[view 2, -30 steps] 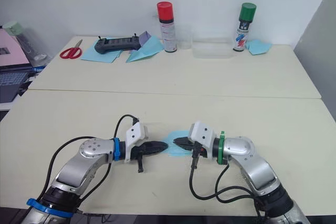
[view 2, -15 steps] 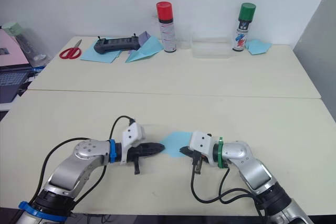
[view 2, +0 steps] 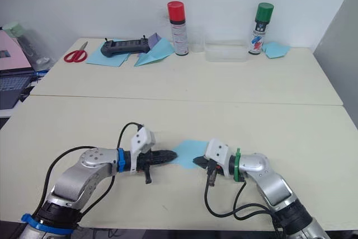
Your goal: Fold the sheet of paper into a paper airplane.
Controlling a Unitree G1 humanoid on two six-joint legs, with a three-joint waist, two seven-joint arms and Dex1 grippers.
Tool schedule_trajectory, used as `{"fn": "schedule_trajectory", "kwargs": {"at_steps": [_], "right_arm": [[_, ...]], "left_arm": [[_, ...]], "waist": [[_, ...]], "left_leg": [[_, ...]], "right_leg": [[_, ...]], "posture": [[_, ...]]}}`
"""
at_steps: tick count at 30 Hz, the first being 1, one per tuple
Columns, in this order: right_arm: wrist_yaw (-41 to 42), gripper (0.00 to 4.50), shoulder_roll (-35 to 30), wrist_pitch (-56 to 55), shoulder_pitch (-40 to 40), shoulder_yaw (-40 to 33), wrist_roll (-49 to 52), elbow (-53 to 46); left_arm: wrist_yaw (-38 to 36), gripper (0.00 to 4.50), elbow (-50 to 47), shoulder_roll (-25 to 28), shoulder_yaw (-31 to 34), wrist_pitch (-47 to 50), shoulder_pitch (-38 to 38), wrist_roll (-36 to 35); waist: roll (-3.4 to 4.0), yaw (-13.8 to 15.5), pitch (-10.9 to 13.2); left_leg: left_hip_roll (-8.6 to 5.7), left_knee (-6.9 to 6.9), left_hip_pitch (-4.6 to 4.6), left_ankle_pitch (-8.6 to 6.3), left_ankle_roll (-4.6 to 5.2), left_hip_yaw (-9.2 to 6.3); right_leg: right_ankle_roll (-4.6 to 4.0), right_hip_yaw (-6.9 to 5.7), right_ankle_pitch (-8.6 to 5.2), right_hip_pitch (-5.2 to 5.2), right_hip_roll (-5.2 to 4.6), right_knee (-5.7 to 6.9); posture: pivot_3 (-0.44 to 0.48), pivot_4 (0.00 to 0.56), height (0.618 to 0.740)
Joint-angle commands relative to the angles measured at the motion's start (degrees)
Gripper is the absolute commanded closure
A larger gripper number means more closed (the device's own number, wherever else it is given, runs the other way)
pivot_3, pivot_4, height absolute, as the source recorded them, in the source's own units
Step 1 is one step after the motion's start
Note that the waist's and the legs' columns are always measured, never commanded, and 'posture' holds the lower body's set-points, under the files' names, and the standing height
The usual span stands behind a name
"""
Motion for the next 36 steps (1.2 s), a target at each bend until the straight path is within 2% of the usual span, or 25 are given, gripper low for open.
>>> {"fn": "schedule_trajectory", "kwargs": {"at_steps": [1,3,6,8,11,12,15,19,23,30,36], "right_arm": [[-1.88,4.31,0.64,7.09,0.36,-3.48,3.8,-4.78],[-2.94,3.92,1.38,12.46,-0.14,-6.44,7.47,-7.61],[-4.22,2.87,1.44,20.74,-1.04,-11.45,12.73,-10.55],[-3.65,2.11,-1.35,29.63,-2.21,-17.05,18.03,-11.61],[-4.11,1.02,-4.65,36.24,-3.73,-20.05,20.84,-10.79],[-4.35,0.69,-4.98,41.61,-4.72,-21.47,23.36,-10.37],[-6.99,0.69,-2.15,56.25,-8.47,-25.99,29.04,-8.22],[-10.11,0.69,4.6,65.66,-13.19,-29.39,31.65,-2.84],[-12.64,0.69,8.98,67.57,-17.45,-32.05,31.33,5.88],[-10.16,0.69,8.97,64.35,-22.92,-26.24,30.96,17.21],[-8.45,0.69,6.02,61.67,-25.96,-23.75,30.49,21.21]], "left_arm": [[-2.01,4.49,3.28,2.14,-4.35,-4.07,0.79,5.15],[-2.31,4.5,4.72,2.22,-5.42,-5.88,0.91,6.43],[-2.21,4.5,6.17,1.4,-5.79,-7.11,0.19,6.9],[-2.24,4.5,7.58,0.79,-6.3,-8.14,-0.56,7.29],[-2.53,4.5,8.76,0.48,-6.94,-9.6,-1.02,7.88],[-2.76,4.5,9.06,0.38,-7.1,-10.2,-1.03,8.01],[-3.55,4.5,9.92,-0.1,-7.23,-11.97,-0.95,8.06],[-3.74,4.5,10.85,-0.35,-7.84,-14.24,-0.65,9.08],[-3.4,4.5,11.3,-0.44,-8.27,-15.61,-0.54,10.34],[-4.44,4.5,11.62,-0.28,-8.34,-16.37,-0.91,10.76],[-4.21,4.5,11.05,-0.38,-7.83,-16.12,-0.7,10.93]], "waist": [[0.0,0.01,0.0],[0.01,0.01,0.0],[0.01,0.0,-0.01],[0.03,0.24,-0.01],[0.09,0.46,-0.05],[0.12,0.45,-0.07],[0.27,0.39,-0.16],[0.32,0.5,-0.19],[0.39,0.66,-0.21],[0.59,0.54,-0.36],[0.67,0.33,-0.42]], "left_leg": [[-0.01,-0.01,0.01,0.0,0.0,0.0],[0.0,-0.01,0.02,0.0,0.0,0.0],[0.0,-0.01,0.02,0.0,0.0,0.01],[-0.02,0.0,0.01,0.0,0.0,0.01],[-0.11,0.02,0.03,0.0,0.01,0.01],[-0.1,0.01,0.04,0.0,0.01,0.01],[-0.1,-0.02,0.07,0.0,0.02,0.01],[-0.11,-0.02,0.03,0.0,0.02,0.01],[-0.14,-0.02,0.01,0.0,0.02,0.0],[-0.16,-0.08,0.0,-0.02,0.06,0.04],[-0.16,-0.06,0.0,-0.02,0.06,0.04]], "right_leg": [[0.0,0.01,0.0,0.0,0.0,0.0],[0.0,0.02,0.0,0.01,0.0,0.0],[-0.01,0.03,0.0,0.02,-0.01,-0.01],[-0.01,0.01,0.0,0.04,-0.02,-0.03],[0.05,0.03,0.03,0.13,-0.11,-0.17],[0.06,0.02,0.04,0.17,-0.11,-0.25],[0.07,0.04,0.05,0.23,-0.11,-0.33],[0.12,0.03,0.08,0.23,-0.11,-0.37],[0.19,0.05,0.13,0.29,-0.12,-0.54],[0.28,0.08,0.2,0.33,-0.13,-0.76],[0.29,0.09,0.22,0.33,-0.12,-0.76]], "posture": [[0.0,0.15,0.74],[0.0,0.15,0.74],[0.0,0.15,0.74],[0.0,0.15,0.74],[0.0,0.15,0.74],[0.0,0.15,0.74],[0.0,0.15,0.74],[0.0,0.15,0.74],[0.0,0.15,0.74],[0.0,0.15,0.74],[0.0,0.15,0.74]]}}
